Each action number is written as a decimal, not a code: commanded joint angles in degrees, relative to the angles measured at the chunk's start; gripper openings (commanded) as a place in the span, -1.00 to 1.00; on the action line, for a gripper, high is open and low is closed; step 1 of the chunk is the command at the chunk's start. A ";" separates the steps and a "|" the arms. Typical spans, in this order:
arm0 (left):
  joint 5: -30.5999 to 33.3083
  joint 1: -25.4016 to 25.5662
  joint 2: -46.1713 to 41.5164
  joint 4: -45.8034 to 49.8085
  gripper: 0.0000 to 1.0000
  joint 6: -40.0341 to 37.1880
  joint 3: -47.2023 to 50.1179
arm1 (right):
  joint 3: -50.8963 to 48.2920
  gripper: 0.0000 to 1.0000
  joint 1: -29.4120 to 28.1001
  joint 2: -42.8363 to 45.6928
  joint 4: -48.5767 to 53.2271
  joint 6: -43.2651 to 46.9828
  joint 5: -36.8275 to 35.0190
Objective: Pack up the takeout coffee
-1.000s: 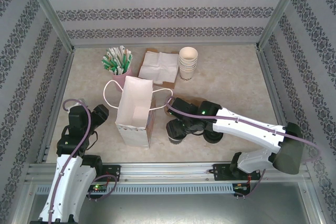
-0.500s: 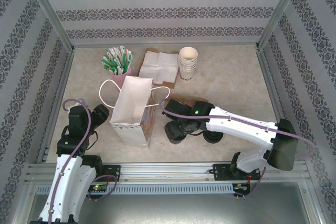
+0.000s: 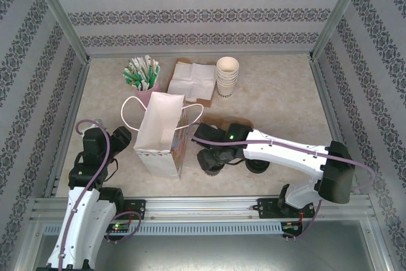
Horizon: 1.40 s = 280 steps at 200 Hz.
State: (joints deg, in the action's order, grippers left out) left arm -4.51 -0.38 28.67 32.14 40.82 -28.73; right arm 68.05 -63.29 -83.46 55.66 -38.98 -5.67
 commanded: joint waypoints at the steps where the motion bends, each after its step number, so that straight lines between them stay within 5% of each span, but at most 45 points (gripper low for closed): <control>1: -0.28 -0.15 -0.15 -0.80 0.28 -0.10 -0.33 | 0.79 0.43 -1.05 -2.15 3.23 0.31 -1.50; 100: -0.47 -0.15 0.14 -1.12 0.28 -0.04 -0.35 | 0.04 0.41 -2.37 -6.82 8.32 -1.02 -2.13; 186: -0.97 -0.14 0.20 -0.95 0.26 0.10 -0.57 | -6.08 0.31 1.37 -8.79 7.14 -4.99 7.68; 280: -1.55 -0.15 0.21 -1.31 0.25 0.27 -0.94 | -6.81 0.29 4.08 -1.74 12.89 -5.73 0.66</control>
State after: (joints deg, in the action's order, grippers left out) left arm -5.61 -0.38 28.84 32.12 40.84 -28.73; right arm 66.96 -60.95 -83.46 56.53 -43.57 -3.75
